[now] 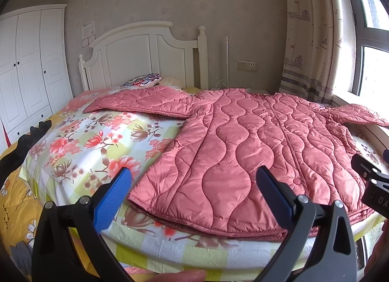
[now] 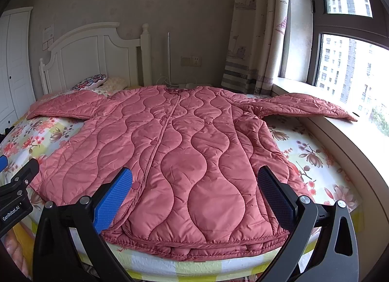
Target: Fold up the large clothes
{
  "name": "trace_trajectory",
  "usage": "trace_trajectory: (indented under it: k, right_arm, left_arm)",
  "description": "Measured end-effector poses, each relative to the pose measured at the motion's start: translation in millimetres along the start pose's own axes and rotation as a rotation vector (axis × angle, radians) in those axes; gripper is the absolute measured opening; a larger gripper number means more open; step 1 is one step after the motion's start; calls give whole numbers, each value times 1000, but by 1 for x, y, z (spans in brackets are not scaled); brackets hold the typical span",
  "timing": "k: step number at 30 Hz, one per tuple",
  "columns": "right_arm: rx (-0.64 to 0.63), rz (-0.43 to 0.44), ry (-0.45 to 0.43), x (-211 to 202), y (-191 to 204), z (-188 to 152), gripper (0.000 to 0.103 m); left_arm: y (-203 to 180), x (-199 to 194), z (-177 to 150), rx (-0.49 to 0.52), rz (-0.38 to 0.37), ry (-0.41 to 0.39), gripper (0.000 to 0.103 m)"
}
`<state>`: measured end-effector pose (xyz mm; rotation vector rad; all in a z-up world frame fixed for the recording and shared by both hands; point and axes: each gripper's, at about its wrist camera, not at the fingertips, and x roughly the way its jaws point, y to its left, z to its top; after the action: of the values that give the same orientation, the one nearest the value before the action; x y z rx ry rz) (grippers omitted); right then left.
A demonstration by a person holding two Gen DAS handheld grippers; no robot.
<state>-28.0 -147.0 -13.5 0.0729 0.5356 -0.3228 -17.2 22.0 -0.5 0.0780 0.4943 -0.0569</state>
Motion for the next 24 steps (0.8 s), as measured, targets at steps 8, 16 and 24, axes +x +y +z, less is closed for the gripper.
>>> trace_trajectory:
  k: [8,16,24]
  right_arm:
    - [-12,-1,13,7,0,-2,99]
    - [121,52,123,71,-51,17,99]
    - [531,-7,203,157,-185,48,99]
  left_arm:
    - [-2,6,0,12,-13,10,101]
    - [-27,109,60,47,-138,152,101]
    - [-36,253,98,93,-54,324,101]
